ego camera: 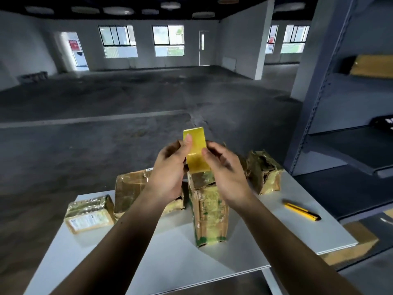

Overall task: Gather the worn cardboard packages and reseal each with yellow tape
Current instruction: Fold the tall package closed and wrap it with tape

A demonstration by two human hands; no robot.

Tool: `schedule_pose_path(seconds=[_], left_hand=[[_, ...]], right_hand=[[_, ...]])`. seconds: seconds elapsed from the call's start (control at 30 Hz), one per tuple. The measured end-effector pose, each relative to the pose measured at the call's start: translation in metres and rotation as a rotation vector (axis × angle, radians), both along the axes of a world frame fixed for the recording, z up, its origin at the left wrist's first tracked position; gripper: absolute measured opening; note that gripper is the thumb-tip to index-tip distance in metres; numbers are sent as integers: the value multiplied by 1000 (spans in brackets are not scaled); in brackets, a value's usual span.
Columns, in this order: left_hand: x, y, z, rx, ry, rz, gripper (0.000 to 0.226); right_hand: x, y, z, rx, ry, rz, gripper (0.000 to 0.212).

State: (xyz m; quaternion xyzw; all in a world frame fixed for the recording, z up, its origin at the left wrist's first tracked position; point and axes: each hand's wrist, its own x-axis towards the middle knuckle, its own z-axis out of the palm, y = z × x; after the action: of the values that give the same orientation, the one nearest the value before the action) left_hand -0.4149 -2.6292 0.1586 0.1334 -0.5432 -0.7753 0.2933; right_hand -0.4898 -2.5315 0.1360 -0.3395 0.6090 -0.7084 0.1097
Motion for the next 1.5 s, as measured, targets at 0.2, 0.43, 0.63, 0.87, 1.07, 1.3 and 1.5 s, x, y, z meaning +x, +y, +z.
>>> schedule_pose_path(seconds=[0.2, 0.43, 0.63, 0.87, 1.07, 1.3, 1.5], left_hand=[[-1, 9, -1, -65, 26, 37, 28], [-4, 13, -2, -42, 39, 100, 25], [-8, 17, -7, -58, 47, 168, 23], [-9, 17, -9, -25, 35, 151, 24], [-2, 13, -4, 4, -10, 63, 25], [-2, 9, -8, 53, -75, 94, 33], [-3, -9, -10, -62, -276, 78, 46]], right_hand=[[3, -3, 2, -85, -105, -71, 25], [8, -2, 2, -80, -142, -84, 30], [9, -9, -7, -77, -335, -122, 35], [6, -11, -15, -129, -314, -80, 22], [2, -10, -9, -117, -465, -40, 57], [3, -5, -17, -88, -355, -11, 14], [0, 14, -21, 125, 106, 118, 16]])
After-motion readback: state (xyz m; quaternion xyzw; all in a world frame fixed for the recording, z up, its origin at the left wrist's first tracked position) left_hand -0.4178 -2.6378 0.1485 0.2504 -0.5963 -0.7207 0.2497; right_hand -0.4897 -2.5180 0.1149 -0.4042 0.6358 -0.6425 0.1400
